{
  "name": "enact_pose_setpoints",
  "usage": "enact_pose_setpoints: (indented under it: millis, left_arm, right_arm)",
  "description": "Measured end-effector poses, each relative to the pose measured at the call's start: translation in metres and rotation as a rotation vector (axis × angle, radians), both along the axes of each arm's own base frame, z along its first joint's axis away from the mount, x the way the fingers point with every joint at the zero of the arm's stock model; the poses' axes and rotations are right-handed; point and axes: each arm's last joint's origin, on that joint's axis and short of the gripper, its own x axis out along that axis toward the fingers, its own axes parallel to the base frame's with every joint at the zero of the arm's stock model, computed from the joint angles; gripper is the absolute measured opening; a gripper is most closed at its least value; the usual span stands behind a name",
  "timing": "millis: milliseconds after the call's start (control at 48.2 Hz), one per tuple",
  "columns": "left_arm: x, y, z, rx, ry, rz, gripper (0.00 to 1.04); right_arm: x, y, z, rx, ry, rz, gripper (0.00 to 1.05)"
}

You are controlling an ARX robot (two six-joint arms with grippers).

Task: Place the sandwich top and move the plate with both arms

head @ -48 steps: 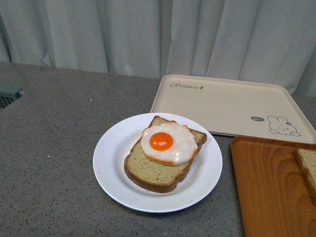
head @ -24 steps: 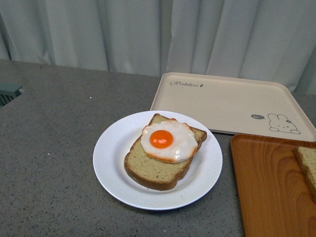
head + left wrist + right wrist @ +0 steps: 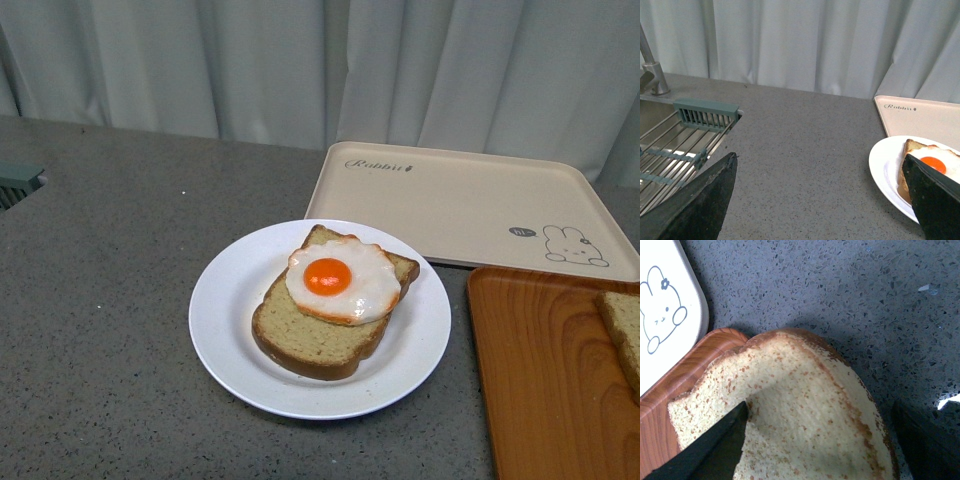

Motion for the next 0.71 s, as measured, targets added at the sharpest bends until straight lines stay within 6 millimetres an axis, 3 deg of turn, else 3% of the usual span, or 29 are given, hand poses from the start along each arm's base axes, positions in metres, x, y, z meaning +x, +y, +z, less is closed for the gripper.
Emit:
enact_pose_setpoints:
  millis: [207,332,477,622,705]
  left_arm:
    - [0.0,0.0,0.0,0.0,0.0,0.0,0.98]
    - [0.0,0.0,0.0,0.0,0.0,0.0,0.98]
    - [0.0,0.0,0.0,0.0,0.0,0.0,0.98]
    - [0.0,0.0,0.0,0.0,0.0,0.0,0.98]
    - [0.0,0.0,0.0,0.0,0.0,0.0,0.98]
  right_arm:
    - [0.002,0.003,0.0,0.02,-0.011,0.011,0.43]
    - [0.004,0.007,0.006,0.025,-0.035,0.022,0.29]
    - [0.012,0.016,0.03,0.03,-0.121,0.053,0.06]
    - [0.023,0.029,0.062,0.045,-0.242,0.096,0.04]
    - [0.029,0.052,0.087,0.063,-0.337,0.153,0.04]
